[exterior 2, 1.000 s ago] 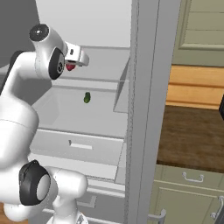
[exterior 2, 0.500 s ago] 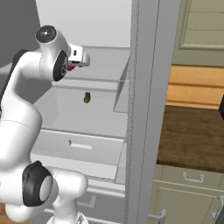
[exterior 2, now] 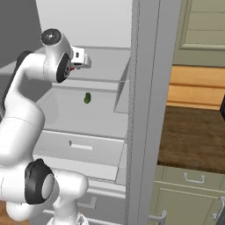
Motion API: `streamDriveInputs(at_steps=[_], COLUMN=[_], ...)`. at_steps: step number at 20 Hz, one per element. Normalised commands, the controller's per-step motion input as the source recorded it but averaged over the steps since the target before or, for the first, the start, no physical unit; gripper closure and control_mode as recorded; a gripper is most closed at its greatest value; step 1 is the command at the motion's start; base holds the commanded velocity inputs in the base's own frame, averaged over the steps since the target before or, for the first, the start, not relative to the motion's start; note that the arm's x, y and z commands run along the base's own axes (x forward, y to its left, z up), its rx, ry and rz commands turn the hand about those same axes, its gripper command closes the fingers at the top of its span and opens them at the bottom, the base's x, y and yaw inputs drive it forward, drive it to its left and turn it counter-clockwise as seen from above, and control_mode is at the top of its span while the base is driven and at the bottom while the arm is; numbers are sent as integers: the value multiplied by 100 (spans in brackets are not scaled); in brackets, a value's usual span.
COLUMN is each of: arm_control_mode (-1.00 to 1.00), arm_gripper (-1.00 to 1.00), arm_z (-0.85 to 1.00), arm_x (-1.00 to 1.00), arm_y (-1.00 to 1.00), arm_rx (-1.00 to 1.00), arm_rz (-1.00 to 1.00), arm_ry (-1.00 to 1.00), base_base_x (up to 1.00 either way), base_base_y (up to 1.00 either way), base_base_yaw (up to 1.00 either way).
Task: Take the strawberry from the fridge and place it on top of the pancake, located on the dining counter.
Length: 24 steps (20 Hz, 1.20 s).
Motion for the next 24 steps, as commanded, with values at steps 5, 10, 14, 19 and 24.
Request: streamDriveInputs(at_steps=[5,10,14,19,24], arm_control_mode=[-100,-100,-100,-100,-100], arm_gripper=[100,100,100,100,100], arm_z=[-7,0,23,17,1], arm_x=[32,-48,-100,-100,-100], arm_y=[1,-2,0,0,0], arm_rx=[0,0,0,0,0], arm_rz=[9,8,0,0,0], arm_ry=[-3,-10,-1,0,0], base_base_x=[0,0,0,0,0], base_base_y=[0,0,0,0,0], base_base_yaw=[0,0,0,0,0])
